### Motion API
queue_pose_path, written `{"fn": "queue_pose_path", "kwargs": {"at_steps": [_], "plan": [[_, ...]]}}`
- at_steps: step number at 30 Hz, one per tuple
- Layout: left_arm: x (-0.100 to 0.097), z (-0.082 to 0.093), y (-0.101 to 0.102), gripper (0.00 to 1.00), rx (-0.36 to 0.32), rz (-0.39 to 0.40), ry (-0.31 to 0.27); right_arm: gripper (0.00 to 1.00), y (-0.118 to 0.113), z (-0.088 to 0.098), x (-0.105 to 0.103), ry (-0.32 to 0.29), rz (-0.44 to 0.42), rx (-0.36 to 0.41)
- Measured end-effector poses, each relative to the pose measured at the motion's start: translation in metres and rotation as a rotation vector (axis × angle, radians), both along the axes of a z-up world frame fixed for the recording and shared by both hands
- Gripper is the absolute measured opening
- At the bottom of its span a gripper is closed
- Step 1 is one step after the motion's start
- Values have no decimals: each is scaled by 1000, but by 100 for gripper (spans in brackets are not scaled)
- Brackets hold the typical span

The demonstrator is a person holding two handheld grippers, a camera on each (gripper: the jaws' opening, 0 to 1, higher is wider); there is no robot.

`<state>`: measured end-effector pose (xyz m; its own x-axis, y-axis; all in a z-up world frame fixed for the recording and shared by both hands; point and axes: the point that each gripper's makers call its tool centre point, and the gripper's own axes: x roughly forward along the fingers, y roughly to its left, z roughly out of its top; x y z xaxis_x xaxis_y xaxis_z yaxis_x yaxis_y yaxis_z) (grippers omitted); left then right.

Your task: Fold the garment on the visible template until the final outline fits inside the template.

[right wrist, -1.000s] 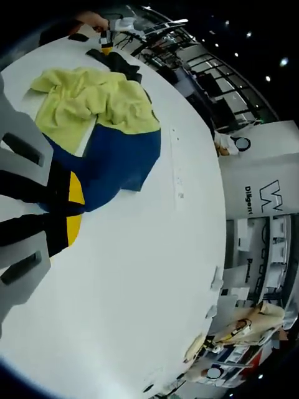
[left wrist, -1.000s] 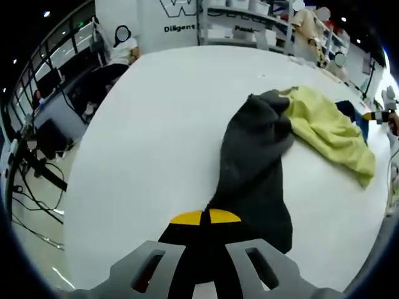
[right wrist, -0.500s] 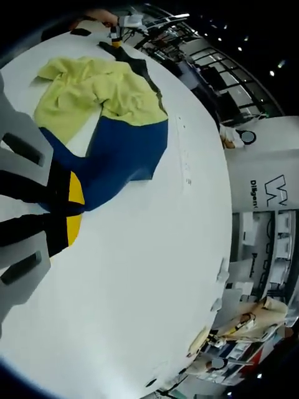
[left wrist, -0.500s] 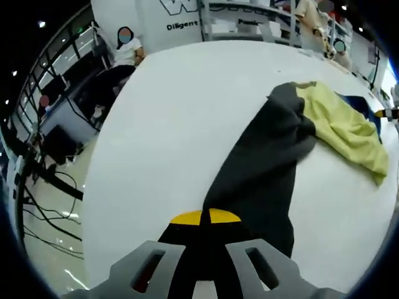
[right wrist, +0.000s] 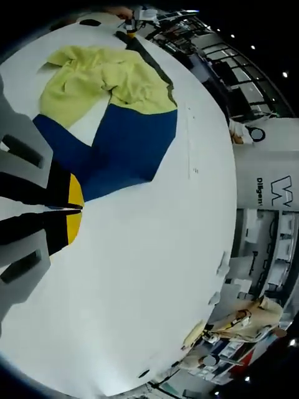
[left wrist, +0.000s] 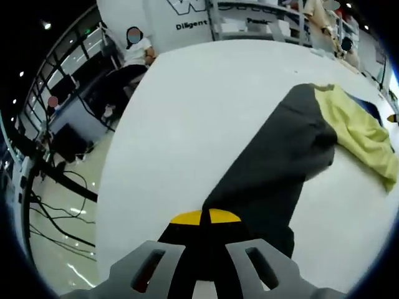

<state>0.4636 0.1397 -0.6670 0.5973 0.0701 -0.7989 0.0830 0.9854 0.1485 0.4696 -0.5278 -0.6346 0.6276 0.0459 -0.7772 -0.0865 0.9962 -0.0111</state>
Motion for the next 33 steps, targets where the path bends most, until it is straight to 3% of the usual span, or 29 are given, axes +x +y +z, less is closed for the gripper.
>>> {"fn": "queue_pose_path", "kwargs": {"at_steps": [9, 14, 18, 21, 26, 33], "plan": [[2, 0, -1, 2, 6, 15, -20, 0, 2, 1, -5, -10, 3, 26], [0, 2, -7, 15, -32, 13, -36, 0, 14, 3, -7, -29, 31, 61], [-2, 6, -18, 27, -63, -10, -53, 21, 27, 5, -7, -42, 51, 98], [-2, 8, -32, 40, -90, -58, -66, 28, 39, 8, -8, -56, 83, 120], [-6, 12, -45, 52, -82, -107, -64, 52, 59, 12, -12, -67, 143, 132], [-12, 23, -74, 69, -106, -172, -94, 64, 85, 16, -18, -65, 223, 142]]}}
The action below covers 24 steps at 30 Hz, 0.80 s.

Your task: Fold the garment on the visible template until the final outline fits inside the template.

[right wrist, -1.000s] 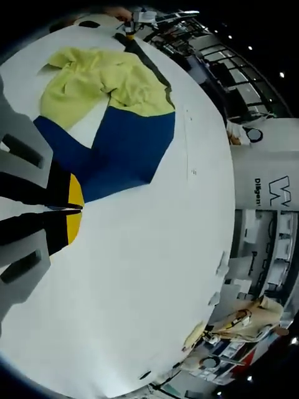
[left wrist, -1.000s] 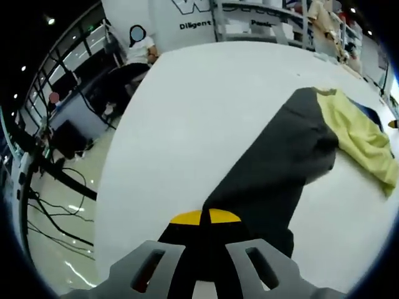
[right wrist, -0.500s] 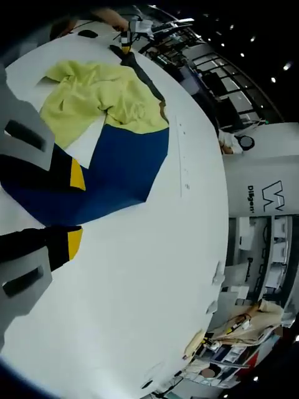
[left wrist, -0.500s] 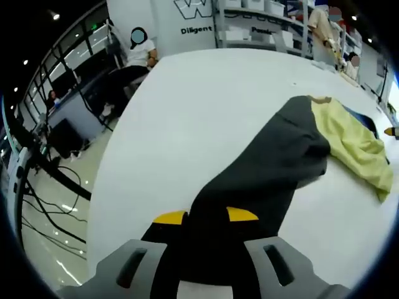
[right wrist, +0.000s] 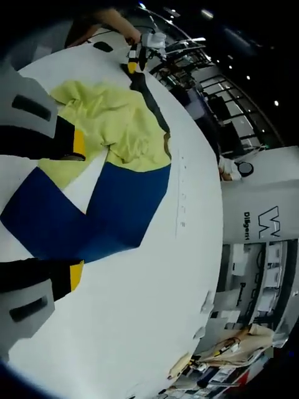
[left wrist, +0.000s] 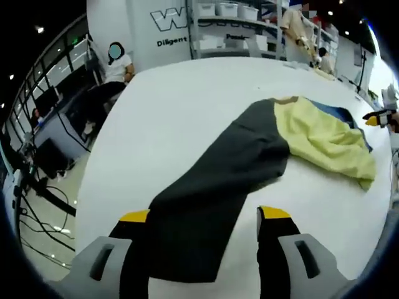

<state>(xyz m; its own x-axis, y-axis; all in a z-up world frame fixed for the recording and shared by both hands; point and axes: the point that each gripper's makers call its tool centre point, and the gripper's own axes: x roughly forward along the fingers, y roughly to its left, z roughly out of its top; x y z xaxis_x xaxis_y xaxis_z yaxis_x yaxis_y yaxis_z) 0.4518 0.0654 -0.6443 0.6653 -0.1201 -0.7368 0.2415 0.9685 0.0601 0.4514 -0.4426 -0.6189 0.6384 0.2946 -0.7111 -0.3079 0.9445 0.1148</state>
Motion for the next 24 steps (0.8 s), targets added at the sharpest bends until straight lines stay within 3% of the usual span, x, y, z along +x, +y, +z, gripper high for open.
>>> {"fn": "queue_pose_path", "kwargs": {"at_steps": [3, 12, 21, 24], "plan": [[-5, 3, -21, 75, -51, -35, -6, 69, 13, -1, -5, 3, 55, -6], [-20, 10, -61, 88, -110, -113, -19, 77, 40, -13, -21, 23, 161, -1], [-46, 6, -109, 93, -163, -216, 4, 84, 59, -22, -31, 20, 245, 12], [-54, 6, -129, 93, -224, -233, 4, 86, 67, -25, -34, 14, 279, 20]]}}
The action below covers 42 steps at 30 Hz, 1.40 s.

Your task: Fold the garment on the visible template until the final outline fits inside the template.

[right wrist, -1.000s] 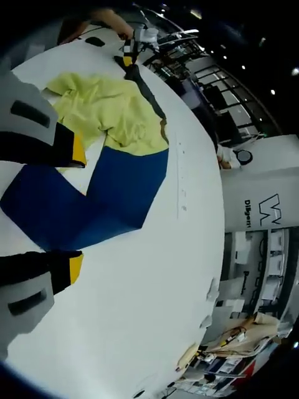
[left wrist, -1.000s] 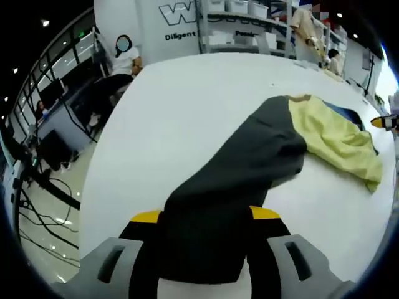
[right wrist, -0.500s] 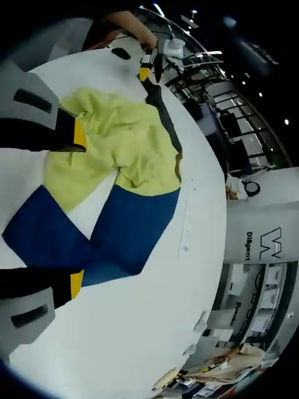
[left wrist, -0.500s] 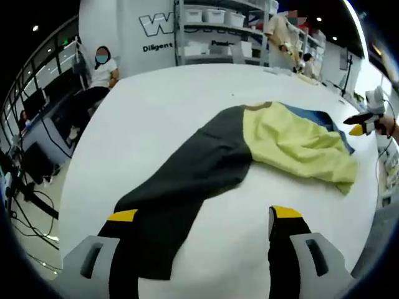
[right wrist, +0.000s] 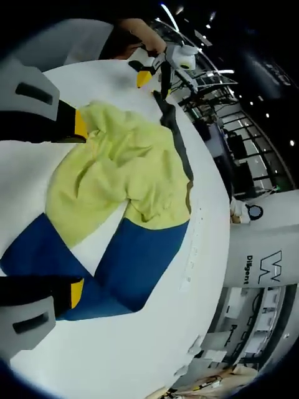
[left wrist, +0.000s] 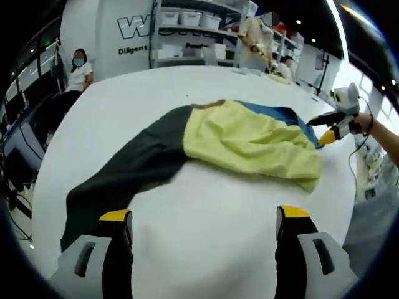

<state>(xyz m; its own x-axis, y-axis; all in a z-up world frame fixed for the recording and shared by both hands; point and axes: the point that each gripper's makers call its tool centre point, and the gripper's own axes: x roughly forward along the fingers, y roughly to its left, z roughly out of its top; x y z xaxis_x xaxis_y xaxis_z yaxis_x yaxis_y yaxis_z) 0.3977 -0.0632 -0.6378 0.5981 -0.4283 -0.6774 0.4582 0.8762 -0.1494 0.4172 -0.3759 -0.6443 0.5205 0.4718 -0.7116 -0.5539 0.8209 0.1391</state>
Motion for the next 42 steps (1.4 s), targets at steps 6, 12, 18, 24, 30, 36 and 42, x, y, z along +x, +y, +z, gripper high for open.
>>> {"fn": "queue_pose_path", "kwargs": {"at_steps": [6, 12, 18, 24, 30, 36, 42], "plan": [[-12, -6, -26, 92, -48, -44, 22, 94, 14, -1, -3, -15, 42, 41], [-20, -8, -47, 91, -37, -85, 17, 93, 15, -8, -1, -7, 51, 38], [-34, -11, -77, 89, -51, -146, 30, 92, 20, -14, -3, -19, 81, 44], [-43, -10, -104, 83, -74, -204, 34, 86, 20, -20, -4, -17, 88, 26], [-47, -15, -130, 75, -94, -229, 44, 77, 19, -21, -4, -22, 83, 25], [-50, -18, -156, 62, -151, -243, 55, 66, 15, -21, -3, -28, 71, 19], [-50, -22, -169, 52, -175, -240, 71, 53, 12, -22, -3, -29, 66, 13]]}}
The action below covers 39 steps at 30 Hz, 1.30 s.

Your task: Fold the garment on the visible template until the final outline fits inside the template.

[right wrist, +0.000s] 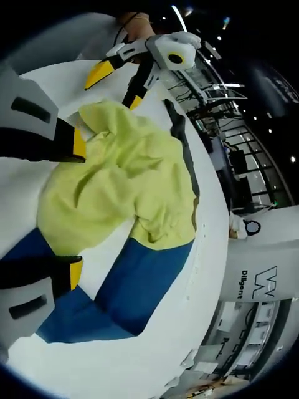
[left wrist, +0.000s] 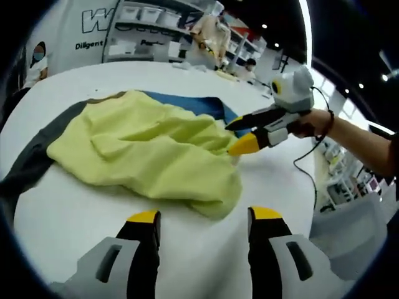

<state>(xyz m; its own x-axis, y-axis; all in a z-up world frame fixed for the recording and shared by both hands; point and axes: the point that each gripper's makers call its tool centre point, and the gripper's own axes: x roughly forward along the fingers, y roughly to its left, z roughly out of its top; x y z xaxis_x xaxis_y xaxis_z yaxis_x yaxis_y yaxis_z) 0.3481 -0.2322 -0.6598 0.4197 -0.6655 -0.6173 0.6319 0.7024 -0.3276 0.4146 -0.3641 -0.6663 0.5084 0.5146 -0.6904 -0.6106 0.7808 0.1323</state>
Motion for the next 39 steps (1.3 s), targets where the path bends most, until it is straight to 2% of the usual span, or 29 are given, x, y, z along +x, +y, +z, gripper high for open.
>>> {"fn": "queue_pose_path", "kwargs": {"at_steps": [5, 9, 14, 21, 26, 34, 36, 37, 39], "plan": [[2, -4, -4, 41, -6, 6, 8, 41, -5, -2, 1, -1, -11, -12], [4, -4, -5, 31, -18, 20, 14, 26, -6, -3, 1, 1, -8, -24], [4, -6, -4, 17, -15, 25, 23, 20, -2, -5, -3, 1, -1, -24], [5, -4, -6, 1, -24, 10, 9, 0, 3, -8, -7, 15, 16, -27], [4, 0, 1, 0, -5, -2, -8, 0, 6, -4, -12, 14, 34, -37], [-9, 10, 20, 0, 14, -5, 1, 0, 10, 9, -24, 19, 29, -23], [-13, 7, 32, 0, 52, 23, 34, 0, 11, 12, -29, 38, 20, -16], [-18, 2, 43, 0, 103, 40, 76, 0, 13, 13, -34, 53, 22, -12], [-16, 6, 45, 0, 99, 32, 41, 0, 15, 16, -38, 56, 19, -11]]}}
